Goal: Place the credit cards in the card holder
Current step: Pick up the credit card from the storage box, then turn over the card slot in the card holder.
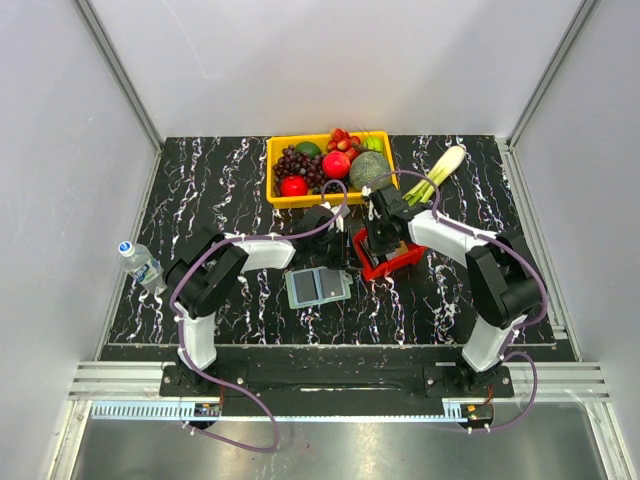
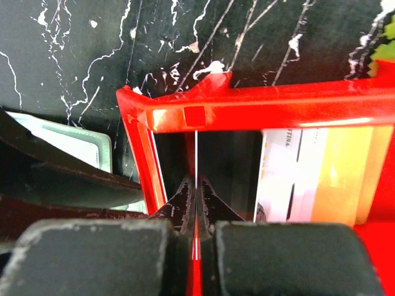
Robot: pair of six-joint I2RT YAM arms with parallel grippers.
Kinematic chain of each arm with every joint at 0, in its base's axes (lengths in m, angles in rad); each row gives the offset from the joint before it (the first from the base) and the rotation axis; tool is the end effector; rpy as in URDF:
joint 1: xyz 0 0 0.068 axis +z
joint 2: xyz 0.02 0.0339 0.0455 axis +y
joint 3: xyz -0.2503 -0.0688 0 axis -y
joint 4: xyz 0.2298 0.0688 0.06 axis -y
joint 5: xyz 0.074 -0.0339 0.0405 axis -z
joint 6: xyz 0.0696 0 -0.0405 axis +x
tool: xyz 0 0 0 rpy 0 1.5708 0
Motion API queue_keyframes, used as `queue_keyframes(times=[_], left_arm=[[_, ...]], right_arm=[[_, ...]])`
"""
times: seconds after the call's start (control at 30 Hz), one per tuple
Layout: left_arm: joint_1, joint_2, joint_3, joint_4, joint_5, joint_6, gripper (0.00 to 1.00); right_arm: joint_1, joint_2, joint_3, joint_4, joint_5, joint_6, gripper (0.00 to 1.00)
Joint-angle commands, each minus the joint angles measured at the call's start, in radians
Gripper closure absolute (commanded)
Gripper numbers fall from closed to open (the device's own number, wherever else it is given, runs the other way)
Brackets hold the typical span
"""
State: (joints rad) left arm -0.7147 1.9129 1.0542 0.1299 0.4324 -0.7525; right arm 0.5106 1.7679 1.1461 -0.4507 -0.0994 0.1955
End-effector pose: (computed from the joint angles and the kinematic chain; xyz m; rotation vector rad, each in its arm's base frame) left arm 0.2844 -0.2854 0.1232 0.2017 2.5435 -1.1755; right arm 0.3100 0.1816 0.1480 -0.4548 2.6463 0.3615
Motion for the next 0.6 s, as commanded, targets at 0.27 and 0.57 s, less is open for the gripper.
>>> queue_keyframes(times=[0.27, 0.57], left_arm=[[0.003, -0.083, 0.082, -0.029, -0.027, 0.062, 0.71], [0.003, -0.225, 0.043, -0.044, -0.087, 0.105, 0.62]], right_arm=[[-0.032, -0.225, 0.030, -0.049, 0.248, -0.025, 1.00], [-0.043, -0.326, 0.023, -0.027, 0.113, 0.070, 1.00]])
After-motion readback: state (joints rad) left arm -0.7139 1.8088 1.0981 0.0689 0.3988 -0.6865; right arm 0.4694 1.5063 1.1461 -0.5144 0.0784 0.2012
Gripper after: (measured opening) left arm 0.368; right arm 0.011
